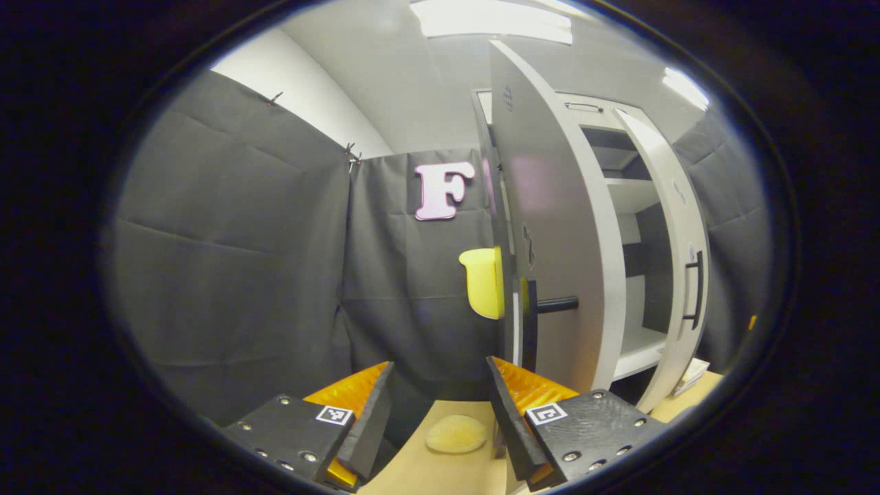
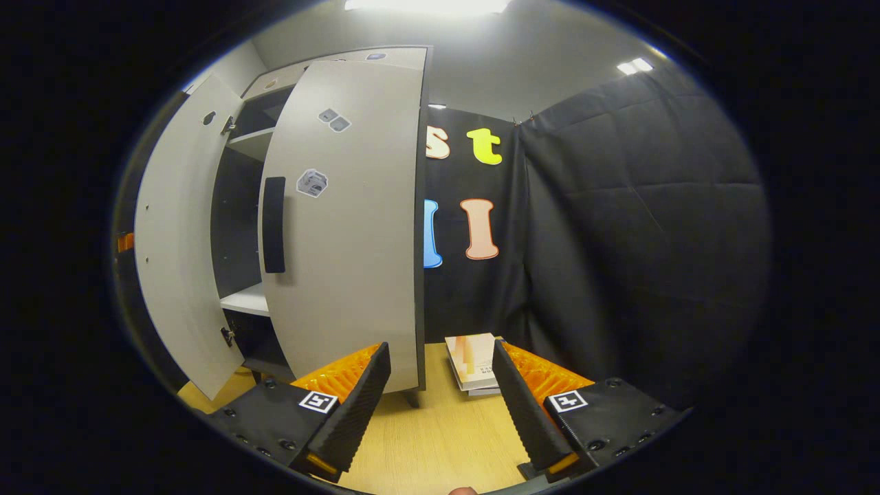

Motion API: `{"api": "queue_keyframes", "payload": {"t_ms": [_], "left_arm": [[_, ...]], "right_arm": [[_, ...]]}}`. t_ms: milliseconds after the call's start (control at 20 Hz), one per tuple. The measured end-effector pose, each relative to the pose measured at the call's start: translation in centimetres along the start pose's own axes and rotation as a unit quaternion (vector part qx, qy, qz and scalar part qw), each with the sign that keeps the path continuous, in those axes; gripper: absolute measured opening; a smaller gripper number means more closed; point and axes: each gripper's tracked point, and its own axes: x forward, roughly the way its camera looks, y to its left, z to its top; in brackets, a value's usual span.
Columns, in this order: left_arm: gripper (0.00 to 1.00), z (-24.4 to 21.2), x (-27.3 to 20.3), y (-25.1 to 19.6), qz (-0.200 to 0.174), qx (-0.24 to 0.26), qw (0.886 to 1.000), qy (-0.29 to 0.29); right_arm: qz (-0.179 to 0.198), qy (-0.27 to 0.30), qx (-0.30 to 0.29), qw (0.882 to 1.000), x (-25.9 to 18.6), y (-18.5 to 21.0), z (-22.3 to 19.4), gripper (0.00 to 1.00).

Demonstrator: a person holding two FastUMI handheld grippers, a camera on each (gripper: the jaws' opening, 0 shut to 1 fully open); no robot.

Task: Grasp the bottle in the cabinet with the left hand and place it on the coaster, then close the right door with the right hand and the left door with the left hand.

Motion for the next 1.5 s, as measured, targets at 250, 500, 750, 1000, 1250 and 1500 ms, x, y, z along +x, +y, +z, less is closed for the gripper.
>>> {"api": "queue_keyframes", "payload": {"t_ms": [250,500,750,1000,1250,1500], "left_arm": [[0.76,0.6,-0.5,-3.8,-0.016,0.002,1.0,-0.005],[0.75,0.6,-0.9,-6.4,-0.025,0.002,1.0,-0.006],[0.76,0.9,-0.5,-7.9,-0.032,-0.003,0.999,-0.005],[0.76,0.7,0.1,-10.5,-0.048,-0.023,0.999,-0.007],[0.76,0.7,0.7,-12.8,-0.062,-0.026,0.998,-0.009],[0.77,0.6,2.2,-16.2,-0.087,-0.027,0.996,-0.01]], "right_arm": [[0.001,-0.003,-0.001,1.0,-0.1,-1.5,0.2,0.95],[-0.001,-0.002,-0.003,1.0,-0.6,-3.0,0.1,0.95],[-0.007,-0.004,0.001,1.0,-1.1,-4.3,0.3,0.95],[-0.01,-0.01,-0.004,1.0,-1.8,-5.1,0.7,0.95],[-0.027,-0.01,-0.012,1.0,-2.2,-7.2,0.7,0.95],[-0.044,-0.008,-0.006,0.999,-2.6,-9.2,0.5,0.95]]}}
